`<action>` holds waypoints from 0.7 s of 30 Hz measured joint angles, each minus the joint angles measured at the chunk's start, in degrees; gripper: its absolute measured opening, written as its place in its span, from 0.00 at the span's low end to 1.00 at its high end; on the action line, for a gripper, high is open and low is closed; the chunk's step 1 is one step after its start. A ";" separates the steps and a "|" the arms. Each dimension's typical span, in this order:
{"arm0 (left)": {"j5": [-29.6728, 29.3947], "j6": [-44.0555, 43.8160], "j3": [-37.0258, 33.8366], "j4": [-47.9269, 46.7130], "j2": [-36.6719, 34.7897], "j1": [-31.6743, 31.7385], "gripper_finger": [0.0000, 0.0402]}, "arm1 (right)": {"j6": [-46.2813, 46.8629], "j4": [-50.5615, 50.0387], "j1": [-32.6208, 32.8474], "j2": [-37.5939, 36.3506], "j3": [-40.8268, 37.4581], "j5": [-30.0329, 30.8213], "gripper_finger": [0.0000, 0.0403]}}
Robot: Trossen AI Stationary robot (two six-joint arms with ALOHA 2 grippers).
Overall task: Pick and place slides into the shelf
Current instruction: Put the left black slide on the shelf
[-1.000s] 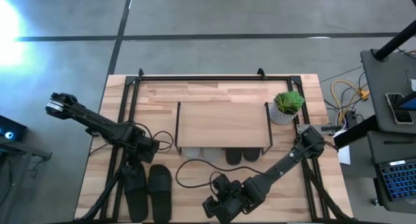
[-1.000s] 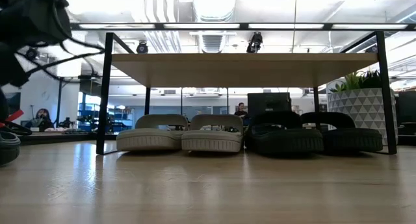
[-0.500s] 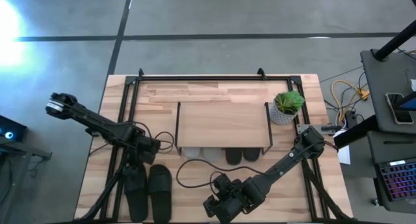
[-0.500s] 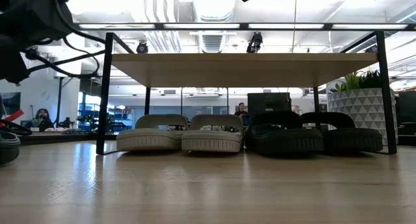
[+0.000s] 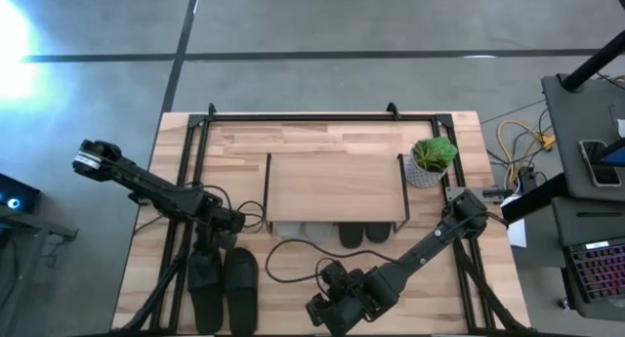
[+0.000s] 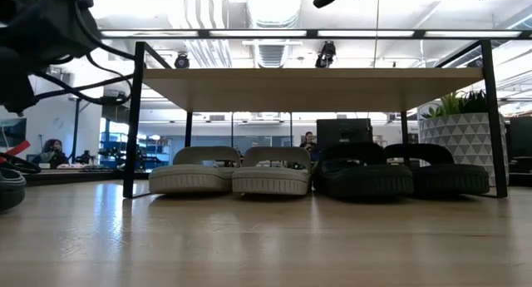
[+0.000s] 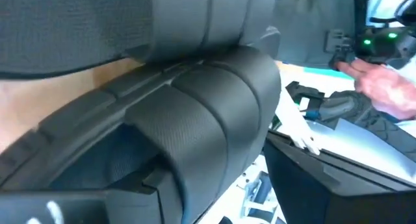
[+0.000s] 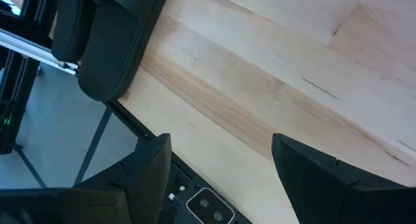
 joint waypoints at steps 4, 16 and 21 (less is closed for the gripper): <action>1.92 0.01 0.00 0.30 0.43 0.00 0.36 | 0.00 -0.20 0.00 0.00 0.00 0.00 0.64; 2.52 -1.02 1.00 -3.37 -7.78 -0.02 0.01 | -1.36 -0.23 0.49 -0.23 -0.02 3.67 0.64; -0.30 -3.22 7.88 -6.57 -15.36 0.00 0.00 | -1.05 -0.67 1.60 -2.64 -0.07 8.22 0.64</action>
